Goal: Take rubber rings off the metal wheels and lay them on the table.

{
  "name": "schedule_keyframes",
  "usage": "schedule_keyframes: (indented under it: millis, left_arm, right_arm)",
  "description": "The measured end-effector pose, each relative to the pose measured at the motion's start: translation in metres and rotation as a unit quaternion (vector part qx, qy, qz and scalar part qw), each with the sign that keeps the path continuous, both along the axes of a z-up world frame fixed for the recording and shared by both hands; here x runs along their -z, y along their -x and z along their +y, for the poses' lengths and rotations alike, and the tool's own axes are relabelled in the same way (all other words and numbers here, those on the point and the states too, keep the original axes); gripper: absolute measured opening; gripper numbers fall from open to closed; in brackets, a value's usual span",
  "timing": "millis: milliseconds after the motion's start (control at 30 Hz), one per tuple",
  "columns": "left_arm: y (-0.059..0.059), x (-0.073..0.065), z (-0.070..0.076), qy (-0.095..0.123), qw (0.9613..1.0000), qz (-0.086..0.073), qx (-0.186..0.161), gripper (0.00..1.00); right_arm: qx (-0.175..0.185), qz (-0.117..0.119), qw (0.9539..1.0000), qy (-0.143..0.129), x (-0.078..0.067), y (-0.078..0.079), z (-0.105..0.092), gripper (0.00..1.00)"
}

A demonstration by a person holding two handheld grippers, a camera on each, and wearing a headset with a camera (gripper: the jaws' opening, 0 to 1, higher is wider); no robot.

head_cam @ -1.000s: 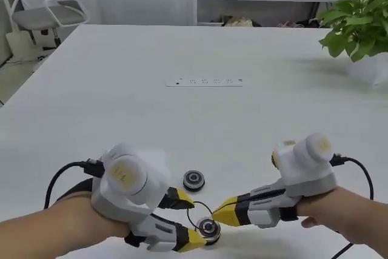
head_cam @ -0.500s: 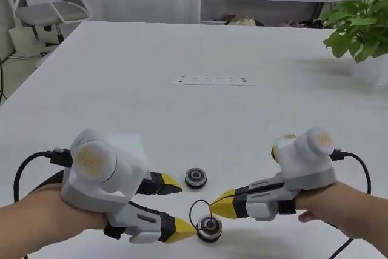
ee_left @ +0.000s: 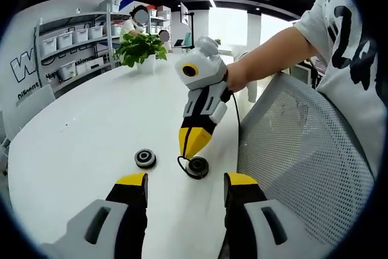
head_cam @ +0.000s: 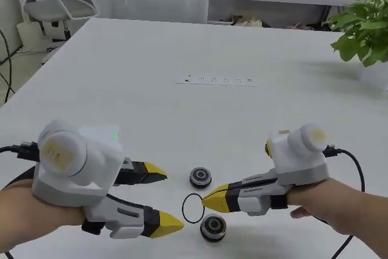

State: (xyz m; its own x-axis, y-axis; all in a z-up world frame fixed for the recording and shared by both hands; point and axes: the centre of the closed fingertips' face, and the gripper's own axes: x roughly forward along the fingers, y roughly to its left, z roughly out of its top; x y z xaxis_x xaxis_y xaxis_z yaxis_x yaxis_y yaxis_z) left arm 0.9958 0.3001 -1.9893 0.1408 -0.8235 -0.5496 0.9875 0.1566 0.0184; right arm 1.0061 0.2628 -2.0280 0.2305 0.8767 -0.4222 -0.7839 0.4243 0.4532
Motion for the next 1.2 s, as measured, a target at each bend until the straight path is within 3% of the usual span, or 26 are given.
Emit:
schedule_keyframes:
  millis: [567, 1200]
  left_arm:
    - [-0.007, -0.011, 0.020, 0.021, 0.9991, -0.005, -0.035, 0.54]
    - [-0.007, -0.009, 0.035, 0.016, 0.9986, -0.004, -0.049, 0.55]
  right_arm:
    - [0.002, -0.004, 0.9999, 0.011, 0.007, -0.009, 0.015, 0.00]
    - [0.019, -0.019, 0.9988, 0.041, 0.021, -0.014, 0.025, 0.00]
